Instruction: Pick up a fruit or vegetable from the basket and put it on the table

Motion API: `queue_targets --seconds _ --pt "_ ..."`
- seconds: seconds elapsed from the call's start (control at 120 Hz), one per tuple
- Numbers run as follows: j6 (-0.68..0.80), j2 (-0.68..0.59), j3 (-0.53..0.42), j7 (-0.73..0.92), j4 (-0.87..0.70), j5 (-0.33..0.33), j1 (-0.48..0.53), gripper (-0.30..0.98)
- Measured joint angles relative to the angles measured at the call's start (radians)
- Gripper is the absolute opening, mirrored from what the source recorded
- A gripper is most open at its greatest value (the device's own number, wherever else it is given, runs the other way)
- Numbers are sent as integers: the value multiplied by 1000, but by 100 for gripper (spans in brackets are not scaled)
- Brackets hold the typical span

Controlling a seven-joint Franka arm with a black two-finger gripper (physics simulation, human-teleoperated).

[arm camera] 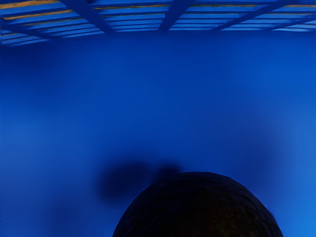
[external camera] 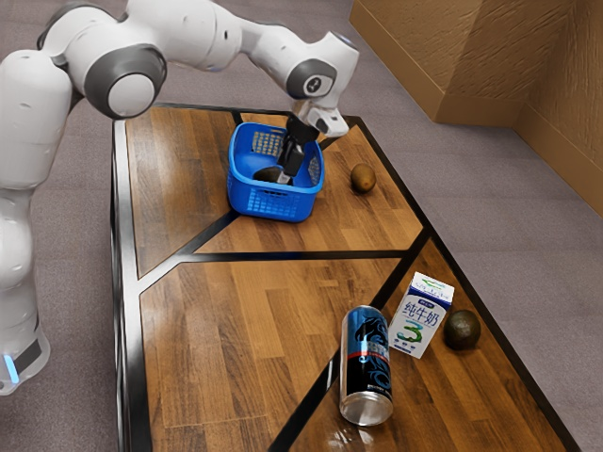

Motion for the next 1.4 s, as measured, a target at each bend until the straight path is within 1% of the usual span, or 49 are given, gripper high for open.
queue_targets --seconds 0.95,1.242,1.4 --pt "2 16 -17 -1 13 -6 -9 66" --pt "-42 15 -11 0 28 30 -6 66" --pt "-52 40 -10 0 29 35 -5 67"
